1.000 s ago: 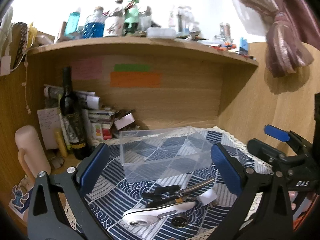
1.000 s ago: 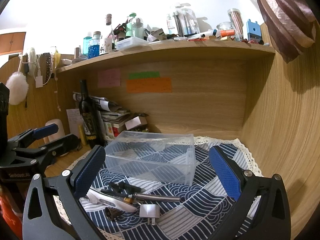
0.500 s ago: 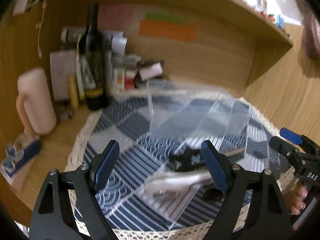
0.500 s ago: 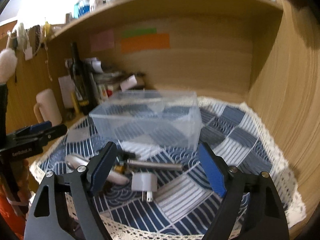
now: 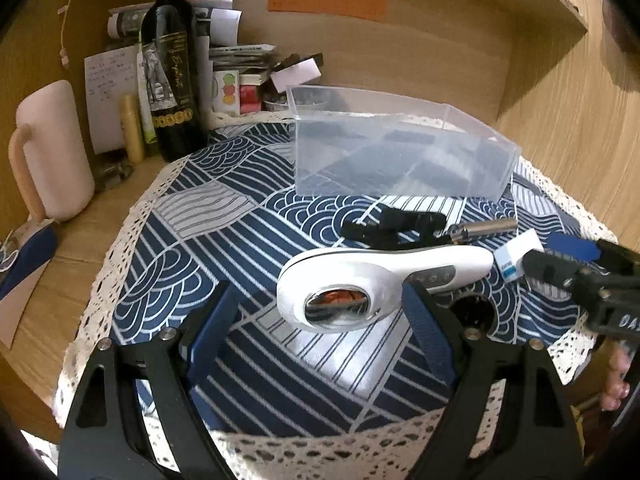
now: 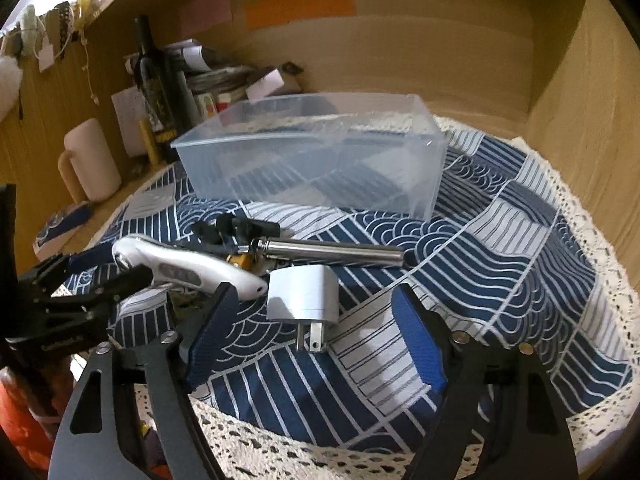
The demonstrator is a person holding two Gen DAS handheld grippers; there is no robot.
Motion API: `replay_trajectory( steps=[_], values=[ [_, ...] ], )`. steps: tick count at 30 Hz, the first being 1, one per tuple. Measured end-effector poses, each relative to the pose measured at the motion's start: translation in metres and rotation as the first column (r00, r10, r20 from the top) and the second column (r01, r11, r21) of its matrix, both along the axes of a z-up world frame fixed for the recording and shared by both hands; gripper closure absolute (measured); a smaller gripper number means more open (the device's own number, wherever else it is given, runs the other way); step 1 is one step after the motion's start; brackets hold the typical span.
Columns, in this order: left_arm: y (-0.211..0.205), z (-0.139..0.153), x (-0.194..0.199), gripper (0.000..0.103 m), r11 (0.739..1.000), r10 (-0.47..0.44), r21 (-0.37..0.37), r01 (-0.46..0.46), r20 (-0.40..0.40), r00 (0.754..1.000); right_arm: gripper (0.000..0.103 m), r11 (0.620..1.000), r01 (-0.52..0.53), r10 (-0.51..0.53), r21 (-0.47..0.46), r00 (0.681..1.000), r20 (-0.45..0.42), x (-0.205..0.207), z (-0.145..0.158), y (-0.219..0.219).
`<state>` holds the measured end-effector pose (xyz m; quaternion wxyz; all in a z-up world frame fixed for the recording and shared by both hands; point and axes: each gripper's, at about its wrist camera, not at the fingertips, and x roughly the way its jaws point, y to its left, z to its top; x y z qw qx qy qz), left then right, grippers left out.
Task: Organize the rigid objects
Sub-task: 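Grasp the white handheld device with the left tool while the right tool grasps the white plug adapter, then release the white device into the clear box with the left tool while the right tool releases the adapter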
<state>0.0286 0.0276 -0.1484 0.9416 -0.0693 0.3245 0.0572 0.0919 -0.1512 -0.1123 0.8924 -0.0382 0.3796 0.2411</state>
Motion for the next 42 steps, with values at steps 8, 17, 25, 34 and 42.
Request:
replay_trajectory(
  steps=[8,17,25,34,42],
  values=[
    [-0.003,-0.004,0.018,0.016,0.999,-0.036,-0.037,0.035,-0.023,0.999,0.06,1.0,-0.012,0.013,0.015,0.998,-0.067,0.013,-0.013,0.006],
    [0.002,-0.001,0.019,0.039,0.993,-0.061,-0.098,0.06,-0.006,0.998,0.066,1.0,-0.01,0.012,0.029,0.999,-0.047,0.011,-0.01,0.003],
    [0.002,0.017,0.007,0.039,0.997,-0.045,-0.067,0.046,0.022,0.999,0.066,0.999,0.006,-0.007,0.043,1.0,0.017,0.006,0.01,-0.004],
    [0.012,0.064,0.009,0.039,0.999,-0.004,-0.046,0.01,0.117,0.993,0.066,0.996,0.025,-0.037,0.088,0.99,0.133,0.013,0.051,-0.011],
    [0.02,0.113,0.037,0.039,1.0,0.014,0.0,-0.014,0.188,0.982,0.066,0.997,0.043,-0.06,0.07,0.961,0.269,0.034,0.091,-0.005]
  ],
)
